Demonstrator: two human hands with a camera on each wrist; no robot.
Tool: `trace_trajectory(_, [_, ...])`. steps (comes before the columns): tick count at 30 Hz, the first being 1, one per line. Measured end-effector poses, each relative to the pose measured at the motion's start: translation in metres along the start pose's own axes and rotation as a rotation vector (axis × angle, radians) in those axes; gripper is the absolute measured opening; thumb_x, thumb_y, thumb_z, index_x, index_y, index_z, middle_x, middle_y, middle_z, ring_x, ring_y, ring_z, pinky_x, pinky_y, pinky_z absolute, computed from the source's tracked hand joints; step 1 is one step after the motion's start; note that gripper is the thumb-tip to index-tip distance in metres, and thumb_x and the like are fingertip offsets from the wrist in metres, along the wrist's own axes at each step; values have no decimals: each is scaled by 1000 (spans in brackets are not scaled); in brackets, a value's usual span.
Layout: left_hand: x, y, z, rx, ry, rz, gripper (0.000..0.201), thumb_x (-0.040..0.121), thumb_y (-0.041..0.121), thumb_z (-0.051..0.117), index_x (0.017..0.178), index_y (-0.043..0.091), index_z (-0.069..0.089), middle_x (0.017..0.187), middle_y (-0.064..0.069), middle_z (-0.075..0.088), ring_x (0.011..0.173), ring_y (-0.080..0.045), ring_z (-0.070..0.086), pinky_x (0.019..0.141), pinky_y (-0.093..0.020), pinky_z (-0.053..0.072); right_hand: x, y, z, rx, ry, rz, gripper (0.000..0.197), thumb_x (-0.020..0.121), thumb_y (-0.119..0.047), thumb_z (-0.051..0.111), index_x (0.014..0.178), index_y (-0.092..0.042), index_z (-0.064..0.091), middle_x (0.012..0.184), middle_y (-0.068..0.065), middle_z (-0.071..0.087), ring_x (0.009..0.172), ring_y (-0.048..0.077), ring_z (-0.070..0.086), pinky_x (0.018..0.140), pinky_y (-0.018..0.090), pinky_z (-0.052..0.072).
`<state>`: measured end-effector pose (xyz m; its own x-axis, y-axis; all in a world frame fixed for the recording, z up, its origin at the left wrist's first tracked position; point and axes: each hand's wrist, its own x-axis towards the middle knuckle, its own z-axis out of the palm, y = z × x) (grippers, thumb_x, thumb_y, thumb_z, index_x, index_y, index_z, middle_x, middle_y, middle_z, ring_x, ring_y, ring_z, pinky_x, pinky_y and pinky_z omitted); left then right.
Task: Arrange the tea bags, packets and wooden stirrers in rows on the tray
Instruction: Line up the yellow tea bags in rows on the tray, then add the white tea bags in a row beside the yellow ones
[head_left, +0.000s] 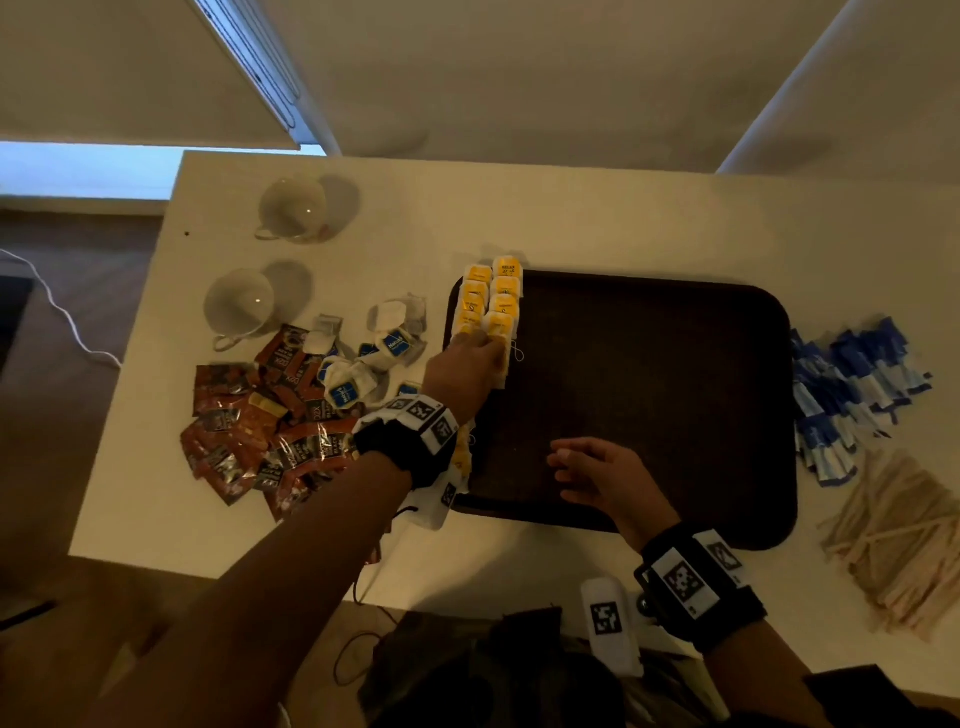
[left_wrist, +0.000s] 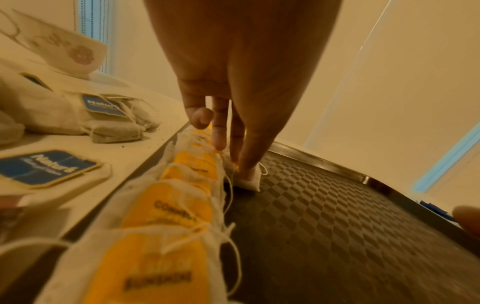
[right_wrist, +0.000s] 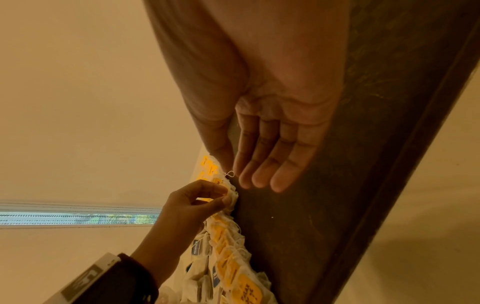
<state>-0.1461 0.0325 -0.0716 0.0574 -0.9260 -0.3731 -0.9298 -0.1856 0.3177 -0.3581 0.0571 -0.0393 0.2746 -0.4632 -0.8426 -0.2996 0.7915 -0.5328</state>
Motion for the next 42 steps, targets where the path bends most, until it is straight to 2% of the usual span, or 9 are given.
trace_trajectory(4, [-6, -4, -3, -116, 16, -25, 22, 91, 24, 50, 111, 17, 57, 120, -4, 51, 112, -23, 47, 79, -37, 44, 0, 0, 3, -22, 11, 18, 17, 93, -14, 55, 107, -17, 63, 103, 3, 65, 96, 17, 61, 72, 26, 51])
trace_trajectory(9, [-17, -36, -22, -419, 310, -228, 12, 89, 23, 56, 99, 17, 60, 105, -4, 58, 88, -20, 56, 75, -35, 48, -5, 5, 1, -68, 9, 17, 13, 93, -16, 54, 101, -22, 62, 104, 2, 65, 97, 18, 61, 71, 26, 50])
trace_trajectory(12, [-17, -69, -31, -437, 465, -379, 15, 87, 18, 60, 100, 12, 59, 103, -9, 58, 92, -24, 56, 79, -38, 48, -8, 8, -8, -80, 48, -10, 14, 93, -16, 54, 104, -20, 62, 103, 3, 65, 94, 18, 61, 70, 26, 50])
trace_trajectory(17, [5, -98, -45, -228, 169, -402, 50, 85, 32, 64, 127, 16, 46, 126, -13, 45, 117, -32, 42, 97, -43, 39, -13, 10, -25, -81, 113, -44, 14, 94, -14, 54, 104, -16, 62, 100, 5, 66, 88, 18, 61, 67, 27, 50])
trace_trajectory(21, [28, -93, -47, -140, -56, -379, 63, 82, 37, 66, 135, 19, 37, 132, -13, 37, 123, -34, 36, 98, -44, 36, -12, 11, -36, -83, 167, -62, 15, 95, -15, 53, 106, -15, 63, 98, 4, 67, 85, 17, 62, 66, 27, 50])
trace_trajectory(29, [50, -102, -44, -157, 8, -406, 38, 80, 19, 69, 112, 9, 52, 121, -17, 47, 108, -36, 51, 86, -38, 43, -11, 13, -36, -76, 208, -78, 15, 95, -17, 52, 104, -18, 63, 99, 3, 67, 87, 18, 63, 66, 27, 50])
trace_trajectory(34, [45, -134, -53, -613, 157, -512, 18, 79, 10, 70, 97, 7, 67, 101, -10, 66, 98, -27, 61, 82, -31, 51, -11, 5, -30, -45, 171, -86, 16, 96, -16, 50, 106, -16, 63, 100, 5, 67, 87, 17, 62, 68, 27, 50])
trace_trajectory(37, [23, -137, -66, -1234, 240, -432, 9, 86, 1, 60, 88, 7, 65, 79, -2, 71, 88, -25, 62, 73, -26, 56, -10, -3, -25, -47, 138, -96, 18, 96, -17, 49, 109, -15, 62, 103, 5, 66, 90, 18, 62, 70, 29, 51])
trace_trajectory(42, [-20, -102, -77, -1943, -60, -322, 21, 90, 22, 49, 97, 8, 63, 87, -5, 67, 79, -15, 64, 75, -25, 55, -8, -28, 0, -125, 53, -120, 16, 98, -22, 46, 103, -25, 60, 107, 2, 64, 98, 18, 61, 77, 30, 52])
